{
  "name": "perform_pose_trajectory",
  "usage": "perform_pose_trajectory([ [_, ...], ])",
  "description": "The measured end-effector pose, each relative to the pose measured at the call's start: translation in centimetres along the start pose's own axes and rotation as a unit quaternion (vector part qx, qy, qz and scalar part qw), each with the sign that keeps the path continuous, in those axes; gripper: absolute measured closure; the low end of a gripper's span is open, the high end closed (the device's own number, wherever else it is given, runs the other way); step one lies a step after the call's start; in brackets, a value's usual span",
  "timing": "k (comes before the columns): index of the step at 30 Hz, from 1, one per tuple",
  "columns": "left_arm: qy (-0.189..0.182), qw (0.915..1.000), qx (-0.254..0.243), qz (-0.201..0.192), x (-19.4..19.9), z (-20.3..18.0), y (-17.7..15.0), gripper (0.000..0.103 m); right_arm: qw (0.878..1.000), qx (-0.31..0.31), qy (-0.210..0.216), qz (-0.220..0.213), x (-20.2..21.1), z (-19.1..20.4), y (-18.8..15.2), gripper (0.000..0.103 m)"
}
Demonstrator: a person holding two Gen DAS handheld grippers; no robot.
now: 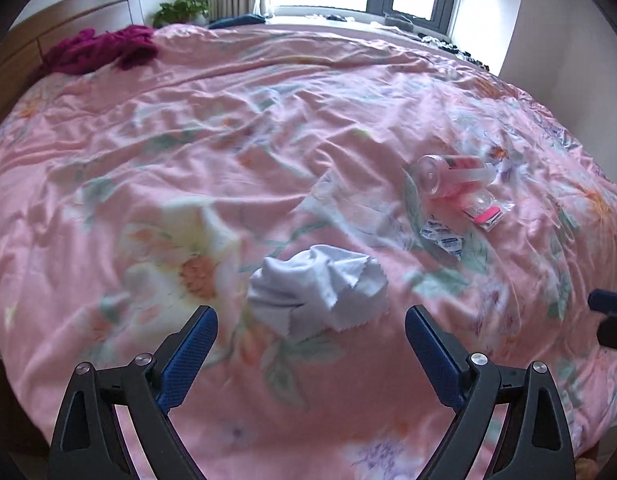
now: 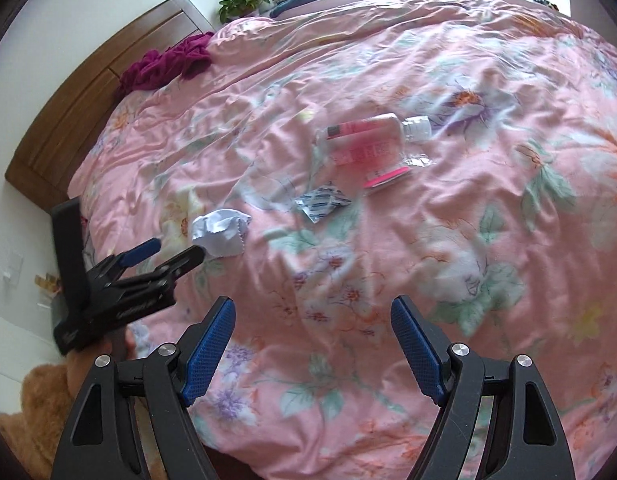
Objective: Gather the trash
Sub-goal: 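Grasp the white cloth with the left tool while the right tool grasps the blue-and-white blister pack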
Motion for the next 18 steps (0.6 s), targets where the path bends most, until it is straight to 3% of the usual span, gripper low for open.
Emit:
perform_pose_trajectory([
  [8,-0.038,0.9992,0.011,0.007,-2.7,-1.6,-0.6,0.008,1.0,-0.015,0.014,0.008,-0.8,-1.1,-0.5,0.024],
  [9,-0.043,0.9989,0.016,0.01,-3.0,-1.6,-0.8,0.015,1.0,-0.016,0.015,0.009,-0.8,-1.2,-0.5,0.024],
  [12,-0.048,0.998,0.033,0.025,-3.9,-1.4,-1.2,0.069,1.0,-0.016,0.016,0.008,-0.9,-1.3,-0.5,0.024],
  [16,-0.07,0.9959,0.051,0.026,-3.6,-1.0,-1.7,0.085,1.0,-0.016,0.023,0.009,-1.3,-0.9,-0.1,0.024],
  [18,-0.073,0.9956,0.053,0.024,-3.1,-0.9,-1.8,0.088,1.0,-0.012,0.027,0.011,-1.7,-0.3,0.1,0.024],
])
Point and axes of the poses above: each gripper's, at about its wrist camera, not at the fingertips, and x roughly against the way its jaws point, z to its left, y to its top, the point moved 1 cm from there along -x, roughly the way its jaws point, and after that the axes turned 14 degrees about -z, right-handed, at the moved point
